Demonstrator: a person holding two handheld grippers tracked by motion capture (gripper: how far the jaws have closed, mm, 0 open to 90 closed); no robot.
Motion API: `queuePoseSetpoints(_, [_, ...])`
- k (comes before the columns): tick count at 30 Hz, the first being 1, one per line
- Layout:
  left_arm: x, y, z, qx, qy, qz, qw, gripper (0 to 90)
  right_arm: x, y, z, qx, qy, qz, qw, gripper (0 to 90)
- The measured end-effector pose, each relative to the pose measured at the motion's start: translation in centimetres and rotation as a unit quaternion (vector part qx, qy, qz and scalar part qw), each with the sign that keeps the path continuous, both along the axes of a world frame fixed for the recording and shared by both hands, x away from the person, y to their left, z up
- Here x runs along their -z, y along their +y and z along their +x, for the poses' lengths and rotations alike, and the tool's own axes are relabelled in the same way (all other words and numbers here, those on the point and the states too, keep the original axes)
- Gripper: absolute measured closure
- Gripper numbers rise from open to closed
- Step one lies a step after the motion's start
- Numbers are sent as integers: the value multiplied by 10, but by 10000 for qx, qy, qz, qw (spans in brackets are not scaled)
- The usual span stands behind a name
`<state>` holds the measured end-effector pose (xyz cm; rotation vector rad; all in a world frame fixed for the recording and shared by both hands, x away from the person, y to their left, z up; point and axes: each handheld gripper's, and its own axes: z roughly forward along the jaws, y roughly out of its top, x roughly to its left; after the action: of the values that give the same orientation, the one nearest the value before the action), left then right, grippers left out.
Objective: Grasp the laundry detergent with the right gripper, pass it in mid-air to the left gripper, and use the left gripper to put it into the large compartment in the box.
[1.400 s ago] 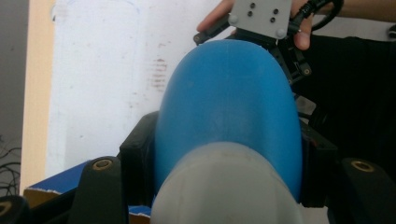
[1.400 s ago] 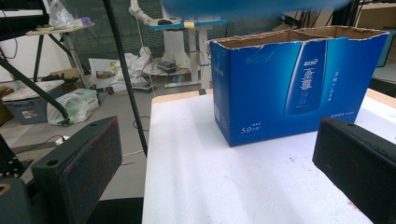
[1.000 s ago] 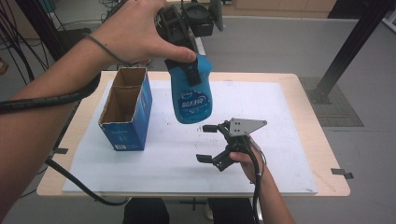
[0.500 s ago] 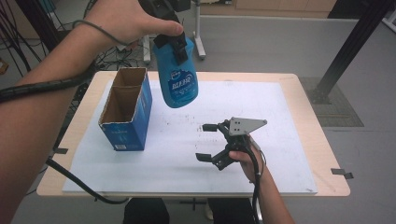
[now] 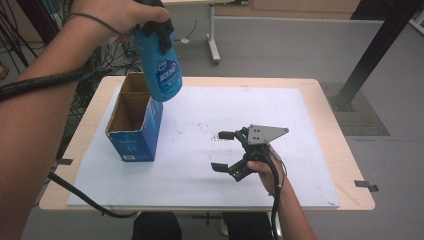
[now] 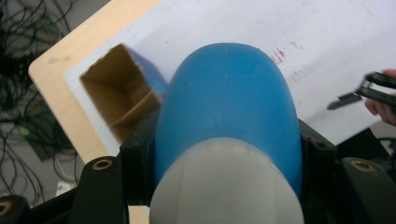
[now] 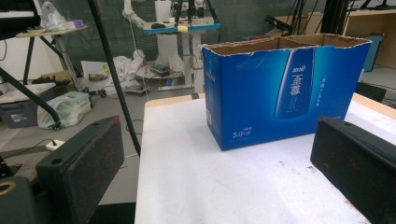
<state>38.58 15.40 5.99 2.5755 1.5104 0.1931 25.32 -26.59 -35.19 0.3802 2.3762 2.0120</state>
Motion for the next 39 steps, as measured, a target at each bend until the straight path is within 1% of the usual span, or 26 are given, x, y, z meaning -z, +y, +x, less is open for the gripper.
queuePoseSetpoints(3, [2, 13, 7, -304, 38, 11, 9995, 381, 0, 0, 0, 4, -5, 8, 10000, 28])
queuePoseSetpoints(4, [2, 13, 7, -304, 38, 11, 9995, 381, -1, 0, 0, 20, -15, 13, 10000, 28])
queuePoseSetpoints(6, [6, 24, 12, -667, 30, 8, 9978, 381, 0, 1, 0, -8, -12, 25, 10000, 28])
queuePoseSetpoints(7, [6, 24, 12, -667, 30, 8, 9978, 381, 0, 1, 0, -8, -12, 25, 10000, 28])
queuePoseSetpoints(9, [8, 31, 15, -848, 44, 51, 9964, 381, 0, 1, 0, -2, -10, 19, 10000, 28])
queuePoseSetpoints(11, [11, 43, 20, -1198, 73, 57, 9928, 380, 0, 0, 0, 9, -9, 6, 10000, 28])
queuePoseSetpoints(12, [11, 43, 20, -1198, 73, 57, 9928, 381, 0, 0, 0, 9, -9, 6, 10000, 28])
queuePoseSetpoints(13, [14, 53, 23, -1414, 104, 5, 9899, 381, -1, 0, 0, 26, -23, 6, 10000, 28])
queuePoseSetpoints(15, [17, 63, 25, -1677, 132, -61, 9857, 381, -1, -1, -1, 31, -19, 10, 10000, 28])
queuePoseSetpoints(16, [17, 63, 25, -1677, 132, -61, 9857, 381, -1, -1, -1, 31, -19, 10, 10000, 28])
queuePoseSetpoints(17, [19, 70, 26, -1847, 147, -72, 9827, 381, -1, -2, -1, 46, -10, 6, 10000, 28])
queuePoseSetpoints(19, [21, 72, 27, -2062, 135, -49, 9784, 381, -1, -2, -2, 49, -1, 18, 10000, 27])
queuePoseSetpoints(20, [21, 72, 27, -2062, 135, -49, 9784, 381, -1, -2, -2, 49, -1, 18, 10000, 27])
queuePoseSetpoints(21, [22, 73, 28, -2269, 139, 5, 9738, 381, -1, -2, -2, 56, -9, 0, 10000, 27])
queuePoseSetpoints(22, [22, 73, 28, -2269, 139, 5, 9738, 381, -1, -2, -2, 52, -5, 9, 10000, 27])
queuePoseSetpoints(23, [24, 72, 30, -2390, 137, 94, 9709, 381, -1, -2, -2, 56, -6, 6, 10000, 27])
queuePoseSetpoints(24, [24, 72, 30, -2390, 137, 94, 9709, 381, -1, -2, -2, 70, -2, 9, 10000, 27])
queuePoseSetpoints(25, [26, 65, 31, -2415, 116, 266, 9700, 381, -1, -2, -2, 67, -5, 6, 10000, 27])
queuePoseSetpoints(26, [26, 65, 31, -2415, 116, 266, 9700, 381, -1, -2, -2, 67, -5, 6, 10000, 27])
queuePoseSetpoints(27, [27, 64, 32, -2451, 96, 326, 9689, 381, -1, -3, -3, 95, -3, 12, 10000, 27])
queuePoseSetpoints(28, [27, 64, 32, -2451, 96, 326, 9689, 381, -1, -3, -3, 95, -3, 12, 10000, 27])
queuePoseSetpoints(29, [28, 65, 32, -2514, 91, 330, 9673, 381, -1, -4, -3, 92, -1, 15, 10000, 27])
queuePoseSetpoints(30, [29, 65, 33, -2535, 110, 333, 9667, 381, -1, -4, -4, 97, -1, 8, 10000, 27])
queuePoseSetpoints(32, [30, 66, 33, -2523, 102, 343, 9670, 381, -1, -5, -4, 100, 3, 4, 10000, 27])
queuePoseSetpoints(34, [31, 67, 32, -2597, 94, 309, 9652, 381, -1, -6, -4, 109, 2, 13, 9999, 27])
queuePoseSetpoints(39, [34, 66, 34, -2617, 157, 329, 9645, 381, -1, -7, -5, 116, -2, 19, 9999, 26])
